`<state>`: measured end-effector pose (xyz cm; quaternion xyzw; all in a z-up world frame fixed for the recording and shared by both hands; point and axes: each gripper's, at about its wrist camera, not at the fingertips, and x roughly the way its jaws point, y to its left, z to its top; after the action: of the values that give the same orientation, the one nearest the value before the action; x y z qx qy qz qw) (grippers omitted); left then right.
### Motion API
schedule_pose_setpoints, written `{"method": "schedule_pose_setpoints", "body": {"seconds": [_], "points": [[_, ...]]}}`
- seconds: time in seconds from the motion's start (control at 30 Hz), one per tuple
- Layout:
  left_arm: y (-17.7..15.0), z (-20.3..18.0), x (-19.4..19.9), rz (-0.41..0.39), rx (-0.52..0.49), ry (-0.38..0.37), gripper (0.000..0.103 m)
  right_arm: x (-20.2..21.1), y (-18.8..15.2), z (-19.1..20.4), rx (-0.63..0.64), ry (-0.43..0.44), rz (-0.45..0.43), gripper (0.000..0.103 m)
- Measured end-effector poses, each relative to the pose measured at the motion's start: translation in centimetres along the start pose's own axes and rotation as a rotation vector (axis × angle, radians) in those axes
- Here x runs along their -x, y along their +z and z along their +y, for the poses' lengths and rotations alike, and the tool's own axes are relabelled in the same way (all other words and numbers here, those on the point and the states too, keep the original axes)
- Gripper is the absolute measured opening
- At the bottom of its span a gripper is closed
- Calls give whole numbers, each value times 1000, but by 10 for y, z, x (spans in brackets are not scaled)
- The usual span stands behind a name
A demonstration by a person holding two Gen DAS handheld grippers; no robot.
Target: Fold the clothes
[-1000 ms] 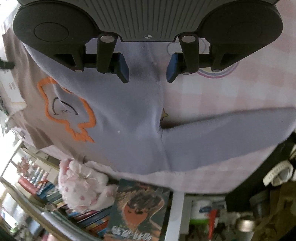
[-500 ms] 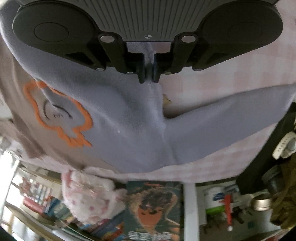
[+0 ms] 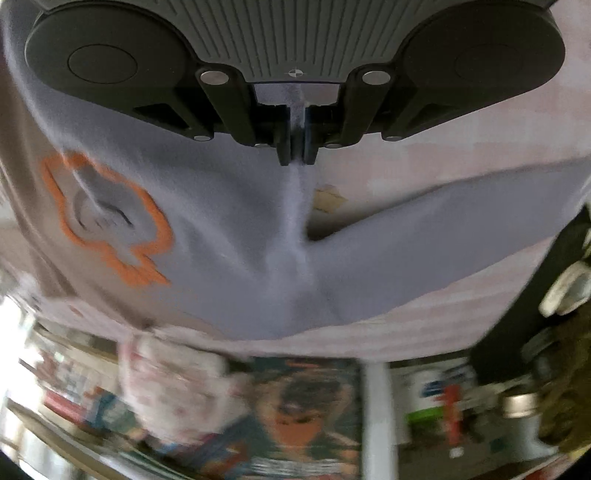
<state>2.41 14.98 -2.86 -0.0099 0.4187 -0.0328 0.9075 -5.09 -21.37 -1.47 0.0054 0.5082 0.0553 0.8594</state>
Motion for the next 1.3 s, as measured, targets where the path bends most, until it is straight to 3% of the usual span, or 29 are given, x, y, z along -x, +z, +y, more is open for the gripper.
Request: {"method": "schedule_pose_setpoints", "body": {"seconds": [0.13,0.37,0.53,0.8,0.97,1.13,1.3], "points": [[1,4,1,4,-3,6,4,-1,-2,30,105,138,20,10],[-7,-21,7,4,-31,-45,4,-5,9,-9,-17,-55,-38,10],[-6,-24,8,9,-35,-67,4,-4,3,-24,-39,-112,-45,11],[0,-15,-3,-10,-7,-68,4,-8,3,-13,-27,-161,-67,12],[5,-12,-8,-19,-7,-72,5,-5,1,-7,-19,-139,-61,12],[-4,-6,8,-16,11,-104,12,-4,-2,-6,-35,-147,-70,15],[-18,-3,17,16,37,-129,12,-2,-5,-6,-59,-149,-81,17]]}}
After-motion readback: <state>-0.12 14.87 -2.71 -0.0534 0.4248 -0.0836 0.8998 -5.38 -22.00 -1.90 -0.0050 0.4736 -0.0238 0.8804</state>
